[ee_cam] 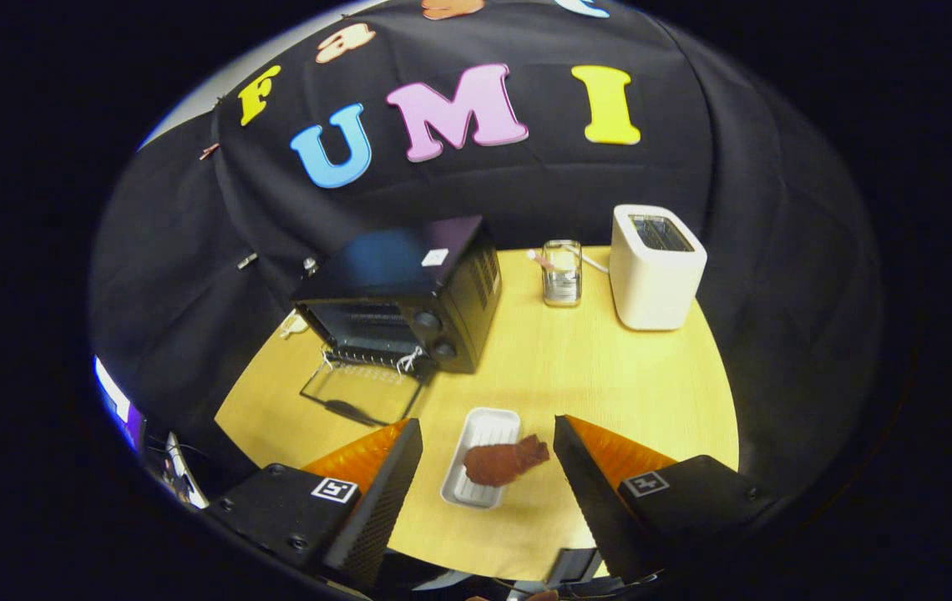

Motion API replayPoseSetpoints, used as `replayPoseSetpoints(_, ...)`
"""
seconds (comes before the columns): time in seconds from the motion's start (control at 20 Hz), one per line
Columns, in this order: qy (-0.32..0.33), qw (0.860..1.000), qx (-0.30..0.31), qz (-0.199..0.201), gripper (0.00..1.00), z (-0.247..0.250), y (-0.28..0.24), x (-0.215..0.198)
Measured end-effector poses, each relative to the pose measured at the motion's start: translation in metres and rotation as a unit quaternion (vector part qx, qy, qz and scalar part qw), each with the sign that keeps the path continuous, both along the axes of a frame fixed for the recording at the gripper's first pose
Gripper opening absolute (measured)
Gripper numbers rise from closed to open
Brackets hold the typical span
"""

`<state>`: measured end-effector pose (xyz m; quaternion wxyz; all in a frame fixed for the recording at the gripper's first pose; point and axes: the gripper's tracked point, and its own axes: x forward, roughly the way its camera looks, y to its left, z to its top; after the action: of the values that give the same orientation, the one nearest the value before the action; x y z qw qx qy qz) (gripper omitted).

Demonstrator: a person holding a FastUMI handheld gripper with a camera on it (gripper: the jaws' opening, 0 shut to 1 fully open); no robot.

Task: Open the toaster oven, put the food inside, and close the toaster oven door.

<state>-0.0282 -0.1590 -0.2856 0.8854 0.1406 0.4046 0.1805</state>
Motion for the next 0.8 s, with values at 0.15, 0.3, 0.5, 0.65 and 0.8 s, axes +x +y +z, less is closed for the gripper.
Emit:
replayPoseSetpoints(0.15, 0.057, 0.998, 0.005, 0.034, 0.99, -0.038, -0.014, 0.000)
replayPoseSetpoints(0.3, 0.113, 0.991, 0.030, 0.063, 0.99, -0.070, -0.013, -0.002)
replayPoseSetpoints(0.5, 0.182, 0.976, 0.061, 0.101, 0.97, -0.102, -0.001, -0.008)
replayPoseSetpoints(0.65, 0.211, 0.966, 0.092, 0.118, 0.97, -0.110, 0.009, -0.009)
replayPoseSetpoints(0.8, 0.223, 0.962, 0.094, 0.124, 0.95, -0.126, 0.019, 0.000)
